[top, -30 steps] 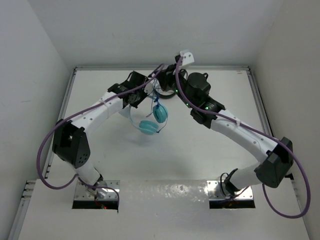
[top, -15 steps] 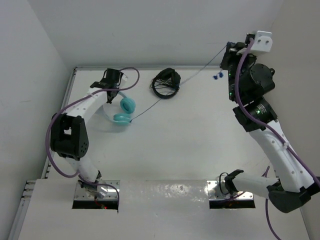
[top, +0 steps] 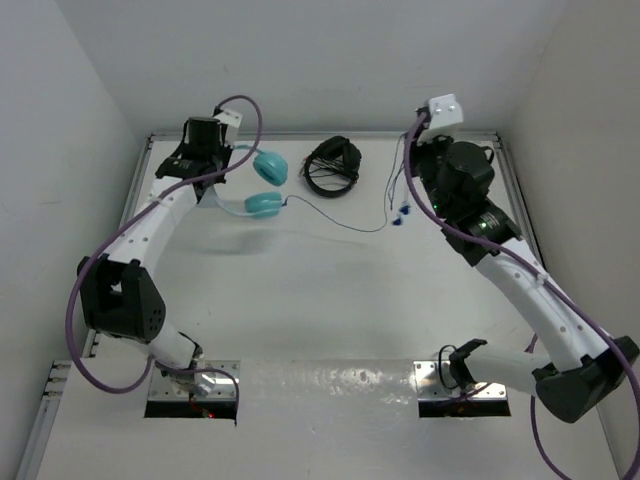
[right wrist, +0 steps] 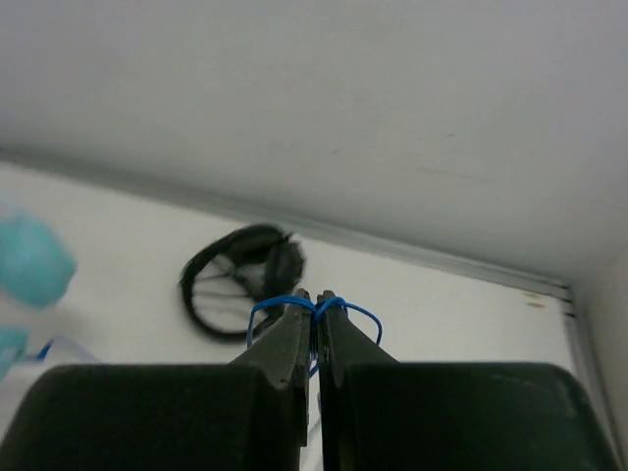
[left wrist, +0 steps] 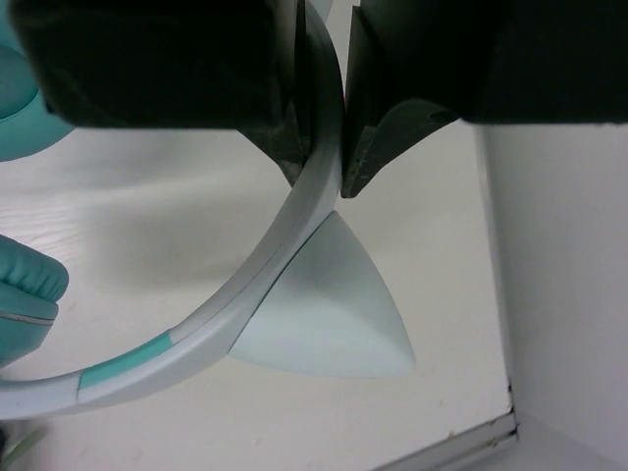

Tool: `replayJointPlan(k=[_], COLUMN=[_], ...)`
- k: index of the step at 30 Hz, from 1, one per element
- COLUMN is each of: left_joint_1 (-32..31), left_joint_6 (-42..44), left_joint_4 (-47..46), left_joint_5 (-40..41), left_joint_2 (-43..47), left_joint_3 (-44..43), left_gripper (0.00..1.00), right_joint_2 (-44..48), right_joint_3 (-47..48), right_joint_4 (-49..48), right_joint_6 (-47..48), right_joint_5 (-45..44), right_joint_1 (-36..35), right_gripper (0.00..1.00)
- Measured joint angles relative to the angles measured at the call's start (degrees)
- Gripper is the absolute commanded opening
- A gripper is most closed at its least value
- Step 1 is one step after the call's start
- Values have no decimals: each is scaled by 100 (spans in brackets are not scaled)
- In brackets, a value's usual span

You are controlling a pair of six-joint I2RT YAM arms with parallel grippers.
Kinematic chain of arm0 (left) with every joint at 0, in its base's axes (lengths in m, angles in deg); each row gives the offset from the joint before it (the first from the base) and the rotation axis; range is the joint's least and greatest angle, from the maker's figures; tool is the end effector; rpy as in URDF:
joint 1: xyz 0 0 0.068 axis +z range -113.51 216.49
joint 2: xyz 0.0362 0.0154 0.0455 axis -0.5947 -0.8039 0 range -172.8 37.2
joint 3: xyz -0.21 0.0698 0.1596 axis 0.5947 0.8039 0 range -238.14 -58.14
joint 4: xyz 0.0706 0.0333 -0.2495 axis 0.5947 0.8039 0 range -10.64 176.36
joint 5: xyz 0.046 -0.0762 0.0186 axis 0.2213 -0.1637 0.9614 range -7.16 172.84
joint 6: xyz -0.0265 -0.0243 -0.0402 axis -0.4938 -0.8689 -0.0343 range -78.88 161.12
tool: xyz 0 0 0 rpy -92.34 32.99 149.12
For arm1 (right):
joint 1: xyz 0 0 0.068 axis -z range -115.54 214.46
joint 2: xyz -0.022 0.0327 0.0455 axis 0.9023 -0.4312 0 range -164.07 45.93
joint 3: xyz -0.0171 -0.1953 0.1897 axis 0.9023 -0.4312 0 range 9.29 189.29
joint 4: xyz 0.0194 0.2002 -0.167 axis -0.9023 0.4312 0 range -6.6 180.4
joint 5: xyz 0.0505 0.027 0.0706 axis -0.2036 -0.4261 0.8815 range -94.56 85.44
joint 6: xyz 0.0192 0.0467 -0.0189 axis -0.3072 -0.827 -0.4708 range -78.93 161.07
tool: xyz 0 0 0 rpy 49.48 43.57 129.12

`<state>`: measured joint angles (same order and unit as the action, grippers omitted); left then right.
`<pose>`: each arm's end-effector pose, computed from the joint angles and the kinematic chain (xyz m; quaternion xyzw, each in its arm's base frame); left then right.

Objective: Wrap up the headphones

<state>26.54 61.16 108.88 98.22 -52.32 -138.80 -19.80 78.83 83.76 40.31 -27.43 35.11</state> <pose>0.3502 -0.0518 0.3319 0.1745 0.8768 0.1579 0.4193 0.2322 0.1147 0.4367 -0.0260 0.6867 0.0540 0.7244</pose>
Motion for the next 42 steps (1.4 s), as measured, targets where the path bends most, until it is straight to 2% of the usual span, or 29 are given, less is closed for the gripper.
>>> replayJointPlan(k=[2, 4, 6, 9, 10, 11, 13, 14, 15, 19, 23, 32, 36, 38, 40, 41, 42], left_joint_1=[0, 0, 0, 0, 0, 0, 0, 0, 0, 0, 0, 0, 0, 0, 0, 0, 0], left_joint_6=[-328, -634, -890, -1150, -1215, -1263, -1309, -1320, -1320, -1305, -1290, -1279, -1285, -1290, -1320, -1340, -1368], left_joint_4=[-105, -186, -212, -157, -70, 26, 289, 407, 505, 804, 1067, 1646, 1690, 1727, 1757, 1779, 1823], left_joint_5=[-258, -444, -586, -798, -876, -944, -1093, -1150, -1204, -1438, -1650, -1779, -1794, -1832, -1891, -1932, -1974], left_joint_2=[155, 278, 350, 363, 363, 363, 363, 363, 363, 365, 365, 356, 461, 487, 492, 492, 492], left_joint_3=[-50, -57, -57, -79, -111, -164, -369, -520, -675, -1528, -2299, -4144, -4282, -4214, -4083, -4006, -3919], left_gripper=[0, 0, 0, 0, 0, 0, 0, 0, 0, 0, 0, 0, 0, 0, 0, 0, 0], right_joint_2=[-164, -356, -542, -645, -640, -640, -638, -638, -638, -654, -881, -2100, -2682, -2997, -3348, -3517, -3670], right_joint_3=[-236, -507, -837, -1517, -1735, -1910, -2170, -2243, -2277, -2286, -2286, -1910, -1718, -1657, -1633, -1622, -1613], right_joint_4=[66, 151, 234, 280, 315, 326, 378, 426, 455, 286, -378, -2527, -3488, -3891, -4275, -4413, -4518], right_joint_6=[-35, -57, -52, -20, 17, 42, 114, 192, 192, 273, 278, 299, 68, -83, -203, -260, -304], right_joint_5=[616, 1329, 2046, 2916, 3093, 3211, 3353, 3377, 3388, 3353, 3338, 2806, 2354, 2035, 1759, 1652, 1576], right_joint_1=[2, 2, 0, -9, -11, -9, -9, -9, -9, -9, -50, -337, -337, -339, -339, -339, -339], right_gripper=[3, 26, 30, 30, 34, 49, 74, 92, 99, 99, 99, 99, 99, 91, 73, 41, 20])
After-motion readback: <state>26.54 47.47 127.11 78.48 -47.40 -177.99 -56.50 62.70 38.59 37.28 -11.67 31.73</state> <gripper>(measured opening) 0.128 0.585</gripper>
